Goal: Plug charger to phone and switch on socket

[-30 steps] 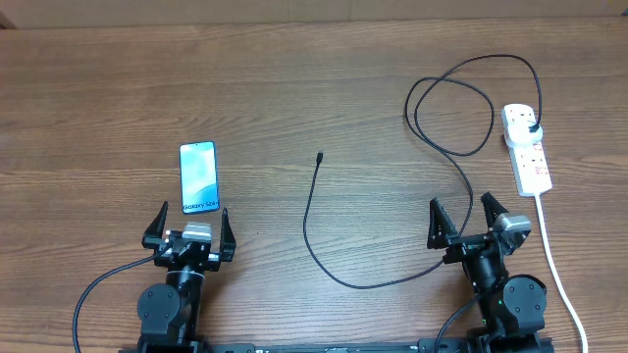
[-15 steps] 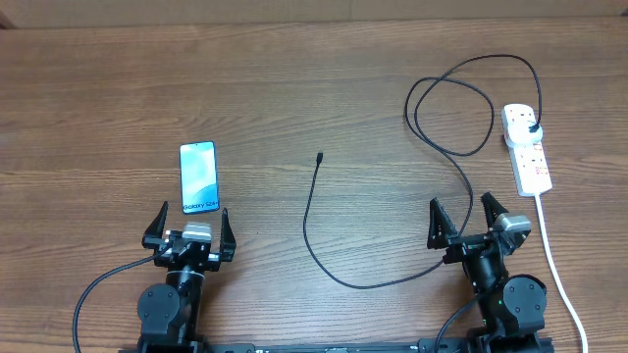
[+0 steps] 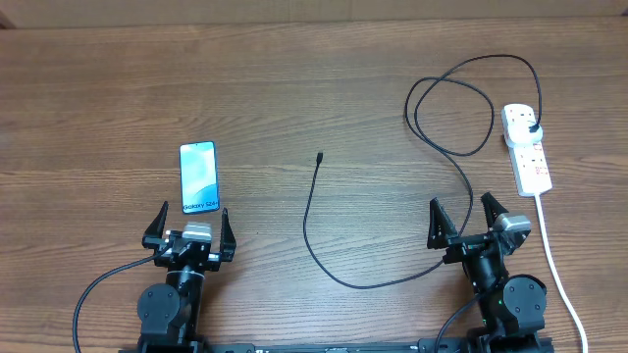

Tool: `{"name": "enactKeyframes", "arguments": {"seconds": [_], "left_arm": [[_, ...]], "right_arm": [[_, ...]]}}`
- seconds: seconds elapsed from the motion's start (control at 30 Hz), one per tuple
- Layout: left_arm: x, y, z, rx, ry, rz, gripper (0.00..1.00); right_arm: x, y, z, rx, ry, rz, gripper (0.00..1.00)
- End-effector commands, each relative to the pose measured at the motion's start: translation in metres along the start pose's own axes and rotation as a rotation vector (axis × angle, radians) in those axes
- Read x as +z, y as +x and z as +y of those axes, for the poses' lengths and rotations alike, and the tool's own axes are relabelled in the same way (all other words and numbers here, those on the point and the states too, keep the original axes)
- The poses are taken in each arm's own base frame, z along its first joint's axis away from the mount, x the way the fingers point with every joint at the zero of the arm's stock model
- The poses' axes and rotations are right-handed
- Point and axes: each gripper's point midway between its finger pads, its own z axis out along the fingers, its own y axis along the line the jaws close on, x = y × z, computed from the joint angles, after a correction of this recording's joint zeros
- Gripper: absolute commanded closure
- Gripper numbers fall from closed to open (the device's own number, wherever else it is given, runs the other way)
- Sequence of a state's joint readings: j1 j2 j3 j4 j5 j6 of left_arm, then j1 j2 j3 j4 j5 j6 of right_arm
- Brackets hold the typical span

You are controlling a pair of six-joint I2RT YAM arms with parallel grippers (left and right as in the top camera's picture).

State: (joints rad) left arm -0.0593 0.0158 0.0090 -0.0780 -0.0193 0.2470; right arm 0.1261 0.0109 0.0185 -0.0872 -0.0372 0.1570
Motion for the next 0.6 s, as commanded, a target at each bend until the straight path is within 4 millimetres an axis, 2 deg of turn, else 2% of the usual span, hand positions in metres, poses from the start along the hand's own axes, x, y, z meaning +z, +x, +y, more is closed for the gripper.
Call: {"name": "enactKeyframes", "arguments": {"seconds": [0.0,0.57], "left_arm": [[-0.0004,-0.0022,-0.0038,0.019,0.018,-0.015,0.0],[-0.0007,-0.0033,-0.0024,-0.053,0.013,-0.015,0.0]], "right_arm": [[0.0002,0.0023,0.0011,0.006,-0.007,-0.001,0.0],[0.0002,0.0023,0.0011,0.006,-0.007,-0.001,0.0]]}}
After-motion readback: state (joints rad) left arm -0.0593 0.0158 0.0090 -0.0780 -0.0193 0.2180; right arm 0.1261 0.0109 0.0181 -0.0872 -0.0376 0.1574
